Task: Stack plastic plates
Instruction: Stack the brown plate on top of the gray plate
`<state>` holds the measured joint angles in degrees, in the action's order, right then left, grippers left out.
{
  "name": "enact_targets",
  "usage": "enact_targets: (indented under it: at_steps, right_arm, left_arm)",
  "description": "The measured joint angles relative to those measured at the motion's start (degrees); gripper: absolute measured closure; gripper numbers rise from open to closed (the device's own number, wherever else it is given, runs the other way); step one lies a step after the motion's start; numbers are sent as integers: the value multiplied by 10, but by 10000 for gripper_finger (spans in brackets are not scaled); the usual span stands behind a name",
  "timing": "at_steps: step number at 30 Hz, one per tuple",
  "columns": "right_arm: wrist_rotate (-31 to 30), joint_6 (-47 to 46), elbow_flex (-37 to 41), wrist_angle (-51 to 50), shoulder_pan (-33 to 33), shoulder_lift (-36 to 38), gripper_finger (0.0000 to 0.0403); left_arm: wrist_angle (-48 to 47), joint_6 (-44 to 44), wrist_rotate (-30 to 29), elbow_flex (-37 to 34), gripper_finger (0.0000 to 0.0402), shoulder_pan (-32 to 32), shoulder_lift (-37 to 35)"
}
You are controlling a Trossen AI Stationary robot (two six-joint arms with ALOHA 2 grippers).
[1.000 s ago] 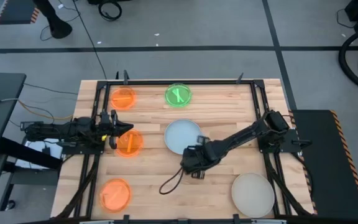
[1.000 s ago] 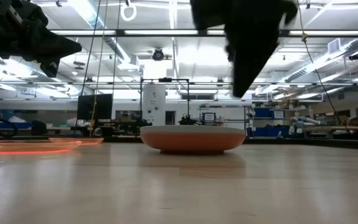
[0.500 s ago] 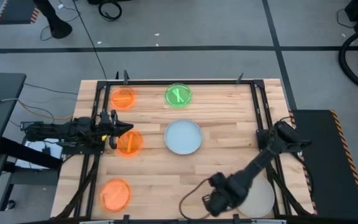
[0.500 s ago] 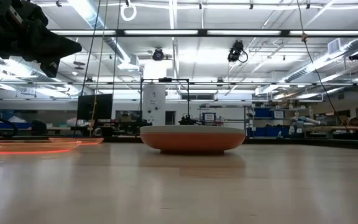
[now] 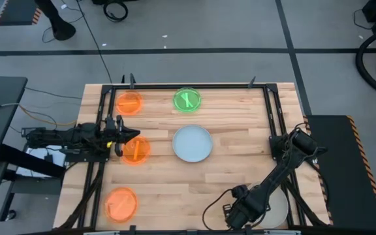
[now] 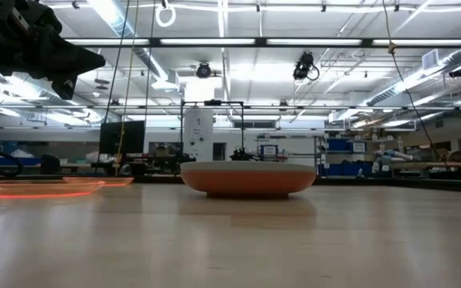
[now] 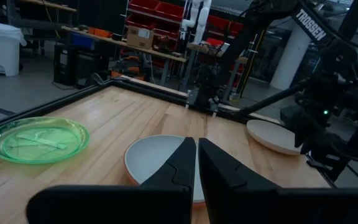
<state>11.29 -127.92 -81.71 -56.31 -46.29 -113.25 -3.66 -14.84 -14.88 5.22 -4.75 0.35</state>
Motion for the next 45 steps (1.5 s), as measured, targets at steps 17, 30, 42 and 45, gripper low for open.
enact_targets:
  at_steps: [17, 30, 42, 45]
  right_arm:
    - [-10, -7, 62, 31, 18, 0, 333]
    - [-76, 45, -60, -150, 54, 1, 389]
    - [-339, 495, -232, -222, 167, 2, 389]
    - [-339, 735, -226, -155, 200, 0, 389]
  left_arm:
    - [0, 0, 0, 0, 374, 0, 0]
    - [0, 0, 0, 0, 374, 0, 0]
    - [0, 0, 0, 0, 374, 0, 0]
    - [0, 0, 0, 0, 374, 0, 0]
